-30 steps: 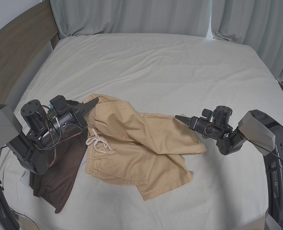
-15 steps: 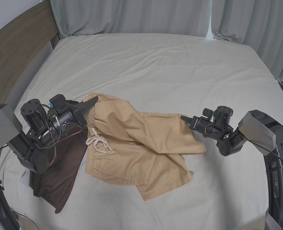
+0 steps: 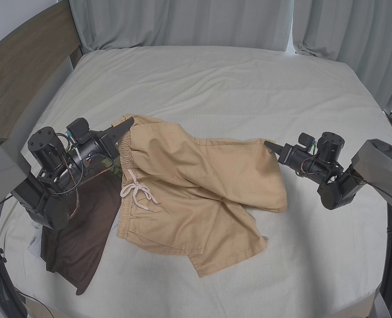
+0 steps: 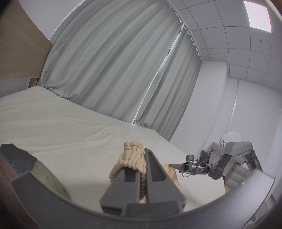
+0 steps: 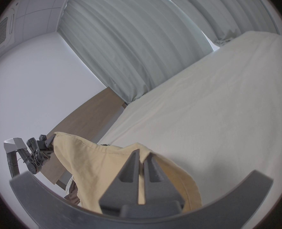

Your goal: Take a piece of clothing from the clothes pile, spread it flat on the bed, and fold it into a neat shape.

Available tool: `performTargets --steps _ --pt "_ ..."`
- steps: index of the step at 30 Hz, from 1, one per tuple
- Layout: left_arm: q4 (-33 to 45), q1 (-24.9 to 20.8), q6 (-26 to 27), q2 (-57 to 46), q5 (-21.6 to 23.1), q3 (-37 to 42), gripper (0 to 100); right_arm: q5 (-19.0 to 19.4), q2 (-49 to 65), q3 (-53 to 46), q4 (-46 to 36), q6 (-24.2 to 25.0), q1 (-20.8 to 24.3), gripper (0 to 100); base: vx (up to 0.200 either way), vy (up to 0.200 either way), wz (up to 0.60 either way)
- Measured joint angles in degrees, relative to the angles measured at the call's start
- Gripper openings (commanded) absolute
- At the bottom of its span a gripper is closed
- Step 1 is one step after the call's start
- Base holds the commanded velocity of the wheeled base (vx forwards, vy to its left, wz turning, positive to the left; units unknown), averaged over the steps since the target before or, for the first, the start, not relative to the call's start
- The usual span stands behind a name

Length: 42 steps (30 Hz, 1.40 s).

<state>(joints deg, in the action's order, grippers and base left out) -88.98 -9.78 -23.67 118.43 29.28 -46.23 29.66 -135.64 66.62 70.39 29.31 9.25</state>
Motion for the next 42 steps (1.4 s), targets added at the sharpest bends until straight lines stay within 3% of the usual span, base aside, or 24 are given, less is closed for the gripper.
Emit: performTargets --steps 27,42 --pt "0.00 3.80 -1.37 5.28 -0.55 -5.73 0 0.01 13.21 -6.03 2.36 0.90 -3.61 0 0.000 0.000 0.00" --pt "0.24 3.61 -1.58 9.18 -3.67 -13.30 0 0.01 12.21 0.44 -1.85 0.94 -3.77 0 0.000 0.000 0.00"
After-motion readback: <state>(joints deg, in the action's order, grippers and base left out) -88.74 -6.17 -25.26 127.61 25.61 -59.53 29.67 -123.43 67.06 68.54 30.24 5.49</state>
